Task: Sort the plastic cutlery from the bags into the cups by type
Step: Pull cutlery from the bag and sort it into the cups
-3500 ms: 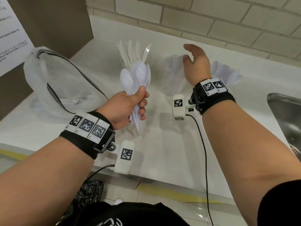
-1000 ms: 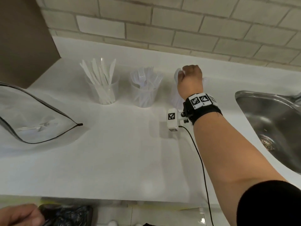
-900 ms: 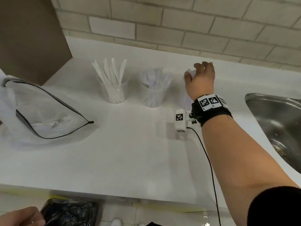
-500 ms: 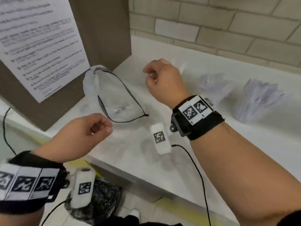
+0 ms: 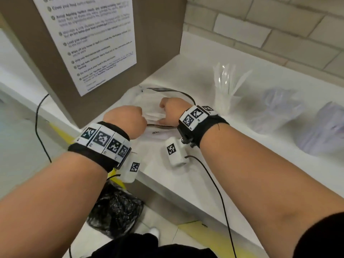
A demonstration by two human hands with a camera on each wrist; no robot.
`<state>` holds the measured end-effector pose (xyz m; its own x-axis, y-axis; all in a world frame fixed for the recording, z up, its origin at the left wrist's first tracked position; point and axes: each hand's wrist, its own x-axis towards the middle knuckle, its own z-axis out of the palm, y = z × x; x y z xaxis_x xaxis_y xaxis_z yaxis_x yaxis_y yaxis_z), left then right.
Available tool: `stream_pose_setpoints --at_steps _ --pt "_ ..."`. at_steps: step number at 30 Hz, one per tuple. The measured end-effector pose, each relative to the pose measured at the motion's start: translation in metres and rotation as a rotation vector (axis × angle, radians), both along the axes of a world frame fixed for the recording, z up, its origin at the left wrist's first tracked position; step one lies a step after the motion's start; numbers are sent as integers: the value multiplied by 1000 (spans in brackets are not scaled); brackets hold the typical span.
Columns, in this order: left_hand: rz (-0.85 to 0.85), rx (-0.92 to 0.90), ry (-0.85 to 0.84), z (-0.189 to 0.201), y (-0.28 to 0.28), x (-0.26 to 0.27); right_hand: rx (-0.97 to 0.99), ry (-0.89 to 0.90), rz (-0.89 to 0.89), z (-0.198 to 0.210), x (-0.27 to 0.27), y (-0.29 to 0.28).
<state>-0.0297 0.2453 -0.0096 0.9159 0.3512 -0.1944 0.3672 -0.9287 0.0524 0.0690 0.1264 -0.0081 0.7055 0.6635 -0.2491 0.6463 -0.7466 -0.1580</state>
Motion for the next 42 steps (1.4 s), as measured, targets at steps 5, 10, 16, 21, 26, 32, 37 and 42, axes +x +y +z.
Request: stream_pose_setpoints --at_steps 5,10,16,21,26,32,37,42 --pt "3 -196 -37 -13 3 -5 -123 -8 52 6 -9 2" --pt "-26 -407 -148 -26 3 -6 -149 23 49 5 -19 14" --pt "-52 -547 -328 -35 3 -14 -29 227 -101 2 -19 13" --pt "-64 -625 -398 -39 -2 -18 69 334 -208 7 -18 10" --pt "-112 -690 -477 -36 -6 -20 8 347 -178 9 -18 5" --pt "-178 -758 -536 -30 -12 -22 11 401 -204 15 -19 -4" --pt "-211 -732 -553 -21 -13 -15 18 361 -183 14 -23 -4" --pt "-94 -560 -531 -15 -6 -6 43 296 -179 3 -20 -7"
